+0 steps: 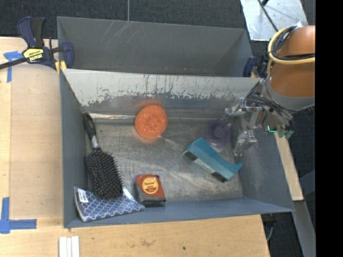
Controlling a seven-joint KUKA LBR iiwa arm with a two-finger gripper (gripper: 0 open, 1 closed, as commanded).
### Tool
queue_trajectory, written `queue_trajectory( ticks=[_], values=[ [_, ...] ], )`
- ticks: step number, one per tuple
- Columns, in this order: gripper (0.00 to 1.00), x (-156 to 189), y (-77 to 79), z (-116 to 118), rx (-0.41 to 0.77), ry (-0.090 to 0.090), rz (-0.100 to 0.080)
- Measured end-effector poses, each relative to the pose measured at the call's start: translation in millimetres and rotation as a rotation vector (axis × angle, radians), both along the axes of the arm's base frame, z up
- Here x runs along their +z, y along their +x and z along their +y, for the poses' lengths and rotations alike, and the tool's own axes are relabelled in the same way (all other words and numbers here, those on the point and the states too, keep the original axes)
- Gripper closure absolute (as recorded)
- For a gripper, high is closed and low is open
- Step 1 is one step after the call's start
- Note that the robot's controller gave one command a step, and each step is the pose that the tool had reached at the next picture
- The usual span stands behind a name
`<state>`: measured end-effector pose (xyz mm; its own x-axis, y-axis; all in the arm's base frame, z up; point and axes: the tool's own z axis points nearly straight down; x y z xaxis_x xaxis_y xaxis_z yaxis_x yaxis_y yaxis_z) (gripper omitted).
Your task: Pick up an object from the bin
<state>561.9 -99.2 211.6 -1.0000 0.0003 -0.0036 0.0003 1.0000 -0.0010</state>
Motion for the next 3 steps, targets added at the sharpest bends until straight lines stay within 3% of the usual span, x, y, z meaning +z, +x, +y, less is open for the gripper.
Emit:
queue_trajectory(
  ticks=[1,2,3],
  values=[
    [0.00,-47.4,3.3,6.6,0.043,-0.001,-0.008],
    [0.00,-110.4,-17.3,14.7,-0.021,0.002,0.001],
    [1.00,-129.2,12.8,18.3,0.090,-0.004,0.011]
  ],
)
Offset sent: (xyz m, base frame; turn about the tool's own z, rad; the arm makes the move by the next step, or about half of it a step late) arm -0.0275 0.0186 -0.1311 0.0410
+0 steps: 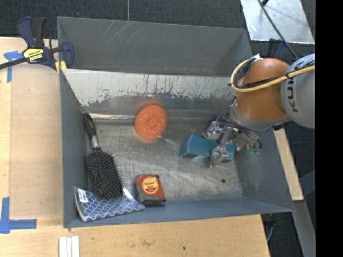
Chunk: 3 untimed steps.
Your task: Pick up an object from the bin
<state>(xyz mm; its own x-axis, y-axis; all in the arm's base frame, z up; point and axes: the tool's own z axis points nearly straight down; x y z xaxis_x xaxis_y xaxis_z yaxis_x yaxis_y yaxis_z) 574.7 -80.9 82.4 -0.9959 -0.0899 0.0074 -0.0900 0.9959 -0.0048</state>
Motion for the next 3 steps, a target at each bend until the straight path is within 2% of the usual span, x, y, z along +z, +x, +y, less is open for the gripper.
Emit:
queue_trajectory(
  ticks=[2,3],
  values=[
    [1.00,1.7,-0.5,0.3,0.002,0.000,0.001],
    [1.00,22.4,23.6,12.3,-0.027,0.007,0.026]
  ],
)
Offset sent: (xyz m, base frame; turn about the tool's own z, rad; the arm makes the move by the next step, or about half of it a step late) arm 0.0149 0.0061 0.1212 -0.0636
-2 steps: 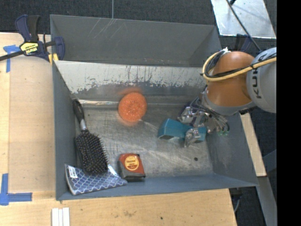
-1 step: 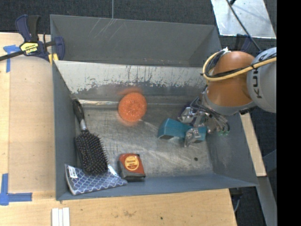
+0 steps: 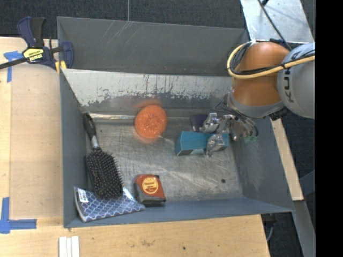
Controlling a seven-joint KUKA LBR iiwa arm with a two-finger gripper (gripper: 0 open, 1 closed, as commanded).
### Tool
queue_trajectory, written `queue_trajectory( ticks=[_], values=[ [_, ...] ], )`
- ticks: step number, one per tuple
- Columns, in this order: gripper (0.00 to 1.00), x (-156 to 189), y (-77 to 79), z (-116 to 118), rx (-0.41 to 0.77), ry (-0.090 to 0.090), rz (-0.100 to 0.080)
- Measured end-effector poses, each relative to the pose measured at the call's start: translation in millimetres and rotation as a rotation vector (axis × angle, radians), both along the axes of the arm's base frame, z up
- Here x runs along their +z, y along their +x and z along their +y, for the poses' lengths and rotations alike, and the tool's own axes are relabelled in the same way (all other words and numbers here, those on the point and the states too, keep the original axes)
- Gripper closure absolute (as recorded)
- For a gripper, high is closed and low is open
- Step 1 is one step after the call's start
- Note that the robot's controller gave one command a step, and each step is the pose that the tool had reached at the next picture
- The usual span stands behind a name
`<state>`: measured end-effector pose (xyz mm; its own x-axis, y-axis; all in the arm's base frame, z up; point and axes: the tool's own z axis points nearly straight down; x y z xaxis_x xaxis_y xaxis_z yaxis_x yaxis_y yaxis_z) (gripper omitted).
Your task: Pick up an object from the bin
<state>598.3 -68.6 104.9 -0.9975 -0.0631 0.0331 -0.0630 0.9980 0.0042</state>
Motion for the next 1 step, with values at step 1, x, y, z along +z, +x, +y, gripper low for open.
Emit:
queue_trajectory(
  ticks=[1],
  values=[
    [1.00,101.5,-43.7,-13.6,0.049,-0.002,-0.031]
  ],
)
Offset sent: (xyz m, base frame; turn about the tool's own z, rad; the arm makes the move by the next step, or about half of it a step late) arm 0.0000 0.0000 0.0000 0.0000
